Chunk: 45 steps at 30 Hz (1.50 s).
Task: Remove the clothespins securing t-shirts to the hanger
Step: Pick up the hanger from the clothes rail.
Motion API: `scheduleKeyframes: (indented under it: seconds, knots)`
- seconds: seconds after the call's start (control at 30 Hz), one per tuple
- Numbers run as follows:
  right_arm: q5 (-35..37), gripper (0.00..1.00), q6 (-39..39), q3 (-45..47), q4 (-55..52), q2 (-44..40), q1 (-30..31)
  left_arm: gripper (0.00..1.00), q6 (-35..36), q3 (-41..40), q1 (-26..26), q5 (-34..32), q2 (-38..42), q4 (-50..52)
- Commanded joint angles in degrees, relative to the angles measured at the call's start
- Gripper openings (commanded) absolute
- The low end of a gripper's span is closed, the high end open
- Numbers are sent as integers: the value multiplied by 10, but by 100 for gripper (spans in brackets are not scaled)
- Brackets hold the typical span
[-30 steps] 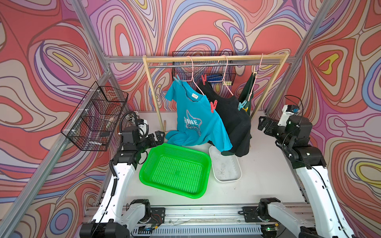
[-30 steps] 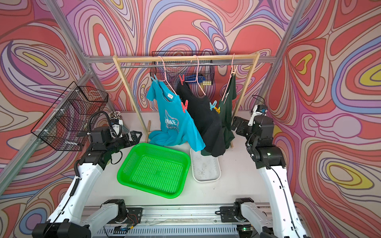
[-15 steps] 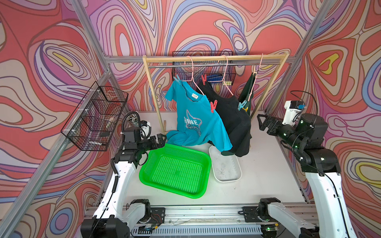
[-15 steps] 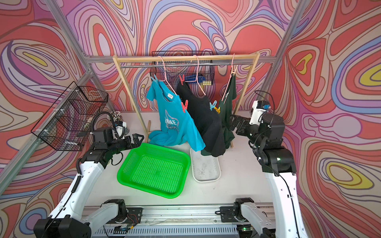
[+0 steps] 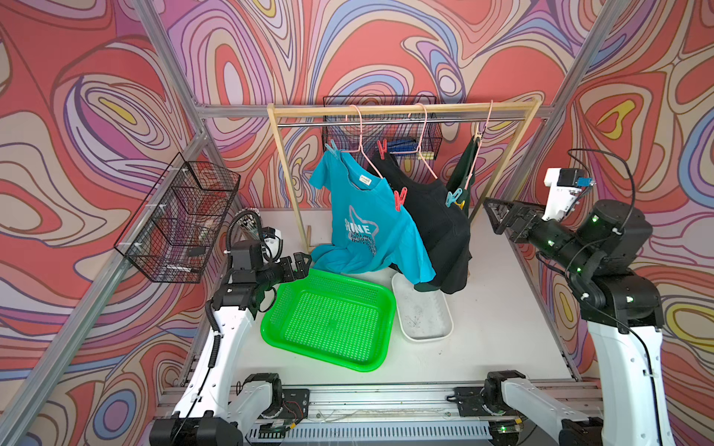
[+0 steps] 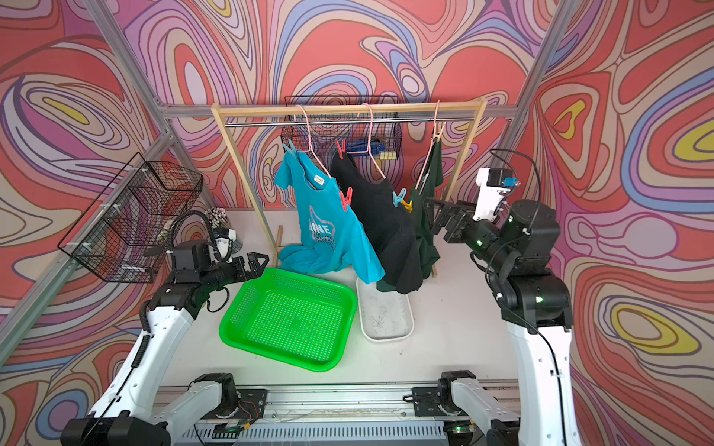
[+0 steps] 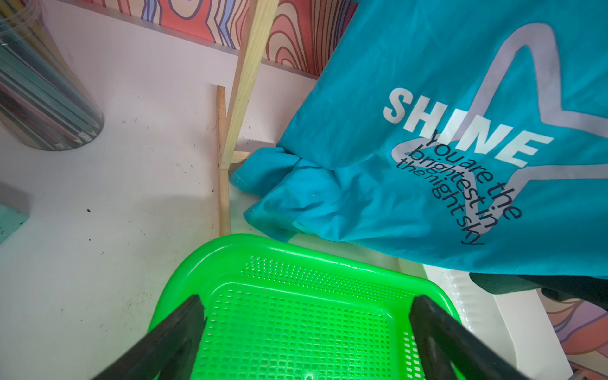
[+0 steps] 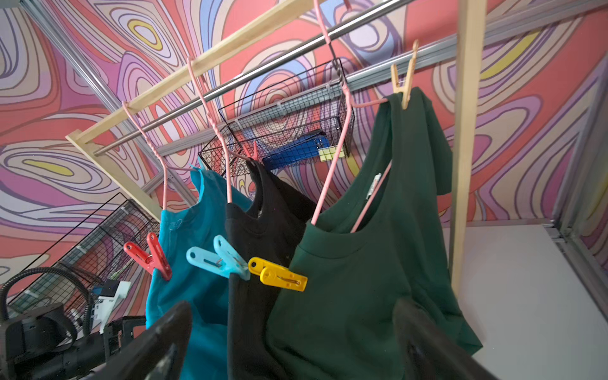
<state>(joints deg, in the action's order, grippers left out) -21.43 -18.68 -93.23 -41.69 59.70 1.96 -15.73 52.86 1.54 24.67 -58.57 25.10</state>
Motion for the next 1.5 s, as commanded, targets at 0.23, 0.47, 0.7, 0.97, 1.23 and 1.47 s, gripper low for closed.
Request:
scheduleKeyframes:
  seconds: [0.23, 0.47, 0.7, 0.97, 1.23, 1.47]
  knots:
    - [-34, 94, 13, -79, 14, 67, 76, 100, -5, -4, -1, -2, -15, 17]
    - [16, 92, 45, -168, -11, 136, 184, 100, 3, 0, -1, -19, -21, 30]
    - [149, 91, 106, -222, -53, 212, 335, 100, 7, 2, -1, -29, -23, 38]
    - [220, 87, 95, -198, -70, 229, 374, 100, 7, 2, -1, -27, -23, 39]
    - [232, 83, 63, -143, -64, 207, 374, 100, 5, 4, -1, -22, -23, 42]
    - [237, 75, 51, -131, -67, 208, 373, 100, 5, 5, -1, -21, -23, 47]
